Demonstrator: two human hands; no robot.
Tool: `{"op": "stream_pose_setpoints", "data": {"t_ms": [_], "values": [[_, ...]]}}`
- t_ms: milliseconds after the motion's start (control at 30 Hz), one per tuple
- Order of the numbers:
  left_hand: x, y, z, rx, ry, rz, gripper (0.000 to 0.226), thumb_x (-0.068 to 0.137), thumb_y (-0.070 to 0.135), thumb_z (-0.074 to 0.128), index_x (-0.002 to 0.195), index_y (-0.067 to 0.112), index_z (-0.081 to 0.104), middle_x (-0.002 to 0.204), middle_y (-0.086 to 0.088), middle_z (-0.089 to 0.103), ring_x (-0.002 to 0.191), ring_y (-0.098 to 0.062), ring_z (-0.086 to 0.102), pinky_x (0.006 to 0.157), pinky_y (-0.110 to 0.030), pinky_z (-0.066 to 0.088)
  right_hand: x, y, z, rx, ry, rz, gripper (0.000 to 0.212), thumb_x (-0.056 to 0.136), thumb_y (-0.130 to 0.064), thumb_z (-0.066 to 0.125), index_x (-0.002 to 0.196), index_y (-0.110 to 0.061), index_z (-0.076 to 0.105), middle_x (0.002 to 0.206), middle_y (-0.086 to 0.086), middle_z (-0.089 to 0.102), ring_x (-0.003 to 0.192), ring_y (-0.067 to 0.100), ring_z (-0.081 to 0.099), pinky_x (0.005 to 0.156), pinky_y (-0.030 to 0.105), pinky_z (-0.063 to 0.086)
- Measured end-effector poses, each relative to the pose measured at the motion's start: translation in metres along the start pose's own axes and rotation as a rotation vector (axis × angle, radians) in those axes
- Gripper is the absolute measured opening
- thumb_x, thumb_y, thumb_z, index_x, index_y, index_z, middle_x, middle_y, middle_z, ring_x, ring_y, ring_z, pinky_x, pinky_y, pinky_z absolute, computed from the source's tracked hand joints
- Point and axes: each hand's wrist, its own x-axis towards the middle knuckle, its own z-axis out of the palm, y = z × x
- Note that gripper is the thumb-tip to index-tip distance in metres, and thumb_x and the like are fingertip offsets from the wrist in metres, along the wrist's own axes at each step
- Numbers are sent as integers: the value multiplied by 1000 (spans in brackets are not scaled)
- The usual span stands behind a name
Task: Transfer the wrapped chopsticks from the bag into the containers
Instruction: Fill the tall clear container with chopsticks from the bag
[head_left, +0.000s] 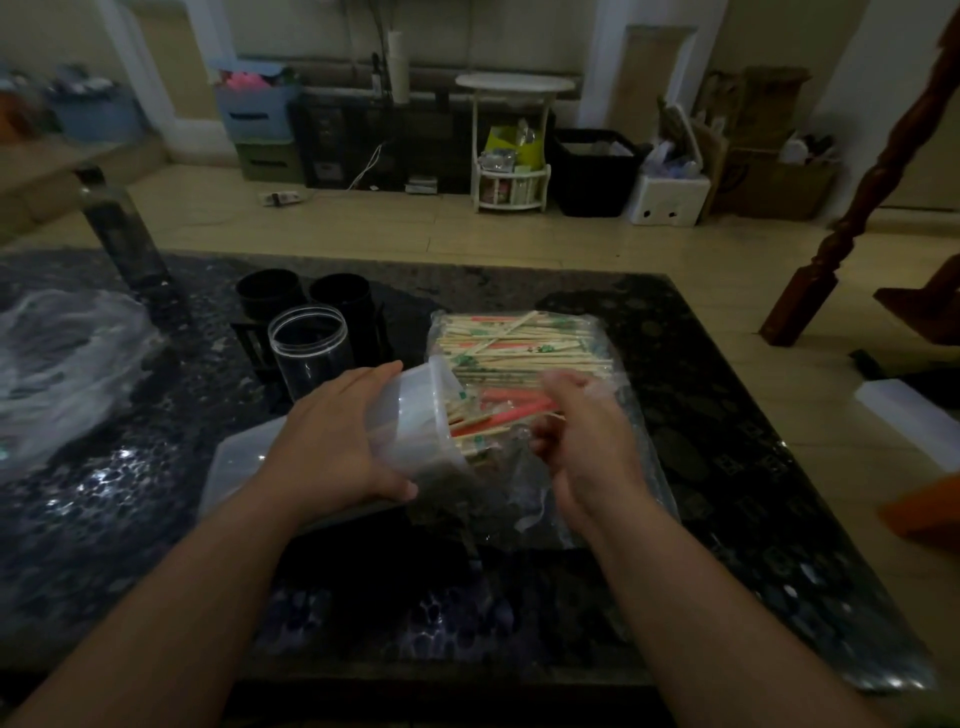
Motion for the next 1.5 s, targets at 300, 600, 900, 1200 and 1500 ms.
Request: {"op": "stream_pose_setpoints", "data": {"t_ms": [300,600,900,1200,1500], "values": [[0,2,0,-7,9,-7,135,25,70,63,150,31,29,149,4,36,134,-18,36,110,-35,28,4,2,-5,-207,122,-75,17,91,-5,62,76,-11,62,54,-8,61,47,2,54,41,15,41],[-1,3,-1,2,20,-9,135,25,70,60,151,30,29,151,4,35,135,-16,34,108,-29,25,15,5,-12,-380,-41,-63,8,90,-16,65,98,-16,67,91,2,70,72,13,62,55,23,46],[0,3,-5,-35,39,-52,131,32,58,74,151,29,27,150,4,35,134,-17,35,107,-32,27,24,18,-40,-1550,-220,46,17,83,-27,65,70,-18,60,81,6,66,83,25,66,69,30,50],[3,4,-3,-30,33,-62,130,33,56,75,151,29,28,150,6,35,135,-16,34,106,-28,26,26,63,-33,-1568,-197,216,51,89,-56,53,123,-20,64,122,8,65,111,27,62,89,33,48],[6,1,-3,-44,46,-77,129,33,56,74,151,29,28,151,5,34,137,-16,32,109,-29,24,69,83,-27,-1559,-10,-215,35,90,-24,57,123,-13,61,126,12,57,119,32,52,97,39,45]]}}
